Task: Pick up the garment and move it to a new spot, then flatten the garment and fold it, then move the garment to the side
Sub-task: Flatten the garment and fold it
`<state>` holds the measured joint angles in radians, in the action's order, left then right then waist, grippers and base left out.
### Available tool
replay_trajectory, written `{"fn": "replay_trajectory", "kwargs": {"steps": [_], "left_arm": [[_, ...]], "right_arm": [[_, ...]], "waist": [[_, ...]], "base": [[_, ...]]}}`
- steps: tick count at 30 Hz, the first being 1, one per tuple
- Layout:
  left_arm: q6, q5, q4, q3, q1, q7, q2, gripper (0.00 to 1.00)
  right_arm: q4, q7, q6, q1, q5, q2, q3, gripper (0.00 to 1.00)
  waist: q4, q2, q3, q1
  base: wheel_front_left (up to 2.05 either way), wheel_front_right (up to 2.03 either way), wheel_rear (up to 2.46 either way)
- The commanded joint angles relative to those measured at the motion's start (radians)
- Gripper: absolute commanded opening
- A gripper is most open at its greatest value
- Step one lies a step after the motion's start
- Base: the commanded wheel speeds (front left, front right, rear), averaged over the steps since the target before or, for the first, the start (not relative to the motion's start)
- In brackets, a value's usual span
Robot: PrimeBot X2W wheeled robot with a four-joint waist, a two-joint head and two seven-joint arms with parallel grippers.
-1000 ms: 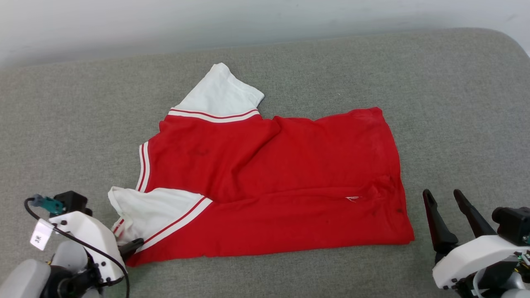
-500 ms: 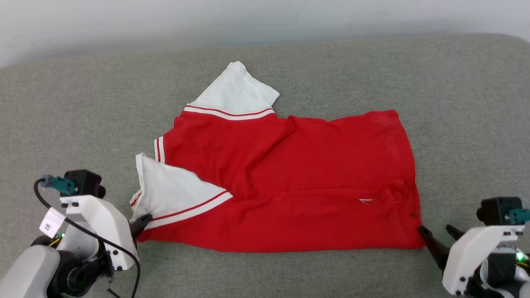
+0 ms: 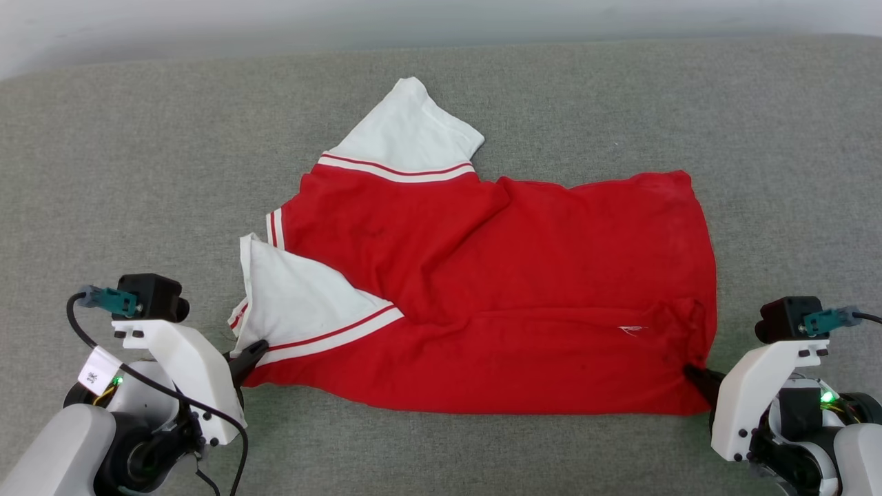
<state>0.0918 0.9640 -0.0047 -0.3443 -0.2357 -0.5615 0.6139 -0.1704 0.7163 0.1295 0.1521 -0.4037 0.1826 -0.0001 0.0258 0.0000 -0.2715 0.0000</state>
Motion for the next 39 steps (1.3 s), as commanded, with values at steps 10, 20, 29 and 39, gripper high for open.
{"fn": "replay_trajectory", "kwargs": {"steps": [10,20,29,39], "left_arm": [[-0.022,-0.009,0.021,0.004,0.044,0.084,-0.029,0.00],[-0.018,0.017,0.066,0.010,0.172,0.175,-0.076,0.00],[0.029,0.042,0.038,0.038,0.316,0.196,-0.055,0.00],[0.036,0.058,0.047,0.016,0.383,0.204,-0.088,0.00]], "right_arm": [[0.037,-0.025,0.001,-0.015,-0.030,0.055,0.051,0.00],[0.059,-0.037,0.001,-0.117,-0.045,0.078,0.033,0.00],[0.097,-0.032,0.001,-0.215,-0.075,0.096,0.050,0.00],[0.104,-0.068,0.001,-0.316,-0.063,0.071,0.018,0.00]], "waist": [[-0.009,0.0000,0.091,0.0000],[-0.031,0.0000,0.218,0.0000],[-0.056,0.0000,0.290,0.0000],[-0.079,0.0000,0.295,0.0000]], "base": [[0.00,0.00,0.00],[0.00,0.00,0.00],[0.00,0.00,0.00],[0.00,0.00,0.00]]}}
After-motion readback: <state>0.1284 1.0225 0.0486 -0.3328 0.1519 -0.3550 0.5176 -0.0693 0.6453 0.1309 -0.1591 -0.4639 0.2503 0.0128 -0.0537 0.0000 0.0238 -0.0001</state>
